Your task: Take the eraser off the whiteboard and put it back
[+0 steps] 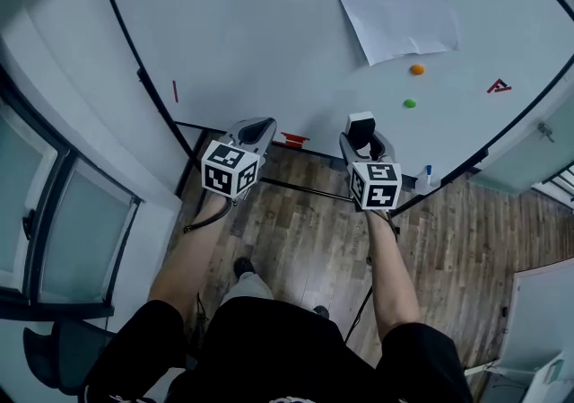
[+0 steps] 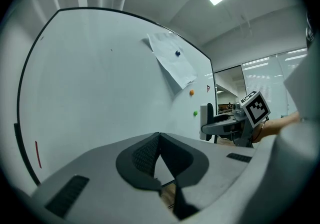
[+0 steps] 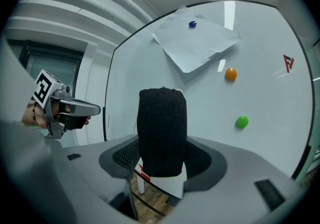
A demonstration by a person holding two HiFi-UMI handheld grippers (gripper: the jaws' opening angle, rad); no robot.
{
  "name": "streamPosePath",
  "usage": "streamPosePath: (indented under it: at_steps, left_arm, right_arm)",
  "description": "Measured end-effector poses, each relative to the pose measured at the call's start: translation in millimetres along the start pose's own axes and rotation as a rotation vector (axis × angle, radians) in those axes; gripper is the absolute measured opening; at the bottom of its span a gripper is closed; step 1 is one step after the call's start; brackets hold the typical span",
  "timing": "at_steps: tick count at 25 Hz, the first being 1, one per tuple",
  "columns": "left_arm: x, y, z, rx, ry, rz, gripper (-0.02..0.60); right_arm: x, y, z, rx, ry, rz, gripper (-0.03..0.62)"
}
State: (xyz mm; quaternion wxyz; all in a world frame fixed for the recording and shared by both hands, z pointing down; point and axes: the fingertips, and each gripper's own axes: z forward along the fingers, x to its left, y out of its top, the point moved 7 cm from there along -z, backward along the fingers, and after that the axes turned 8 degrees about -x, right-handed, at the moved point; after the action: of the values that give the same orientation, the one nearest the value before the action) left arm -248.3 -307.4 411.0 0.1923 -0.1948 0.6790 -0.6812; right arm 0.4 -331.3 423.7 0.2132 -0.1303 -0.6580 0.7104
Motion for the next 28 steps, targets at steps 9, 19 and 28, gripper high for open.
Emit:
streamPosePath:
  at_steps: [9, 19, 28]
  left_arm:
    - [57.2, 2.1, 6.2, 0.008, -0.039, 0.003, 0.021]
    - [100.9, 10.1, 15.4, -0.006, -0.091, 0.007, 0.021]
    - [128.5, 11.9, 29.2, -0.008, -0.128, 0.013, 0.021]
  right_arm:
    - [30.6, 22.9, 54.9, 0.004, -0.028, -0.009, 0.258]
    - [46.9, 35.2, 96.9, 0.011, -0.093, -0.005, 0.259]
    - [49.3, 39.1, 129.6, 0.023, -0.142, -0.002, 0.258]
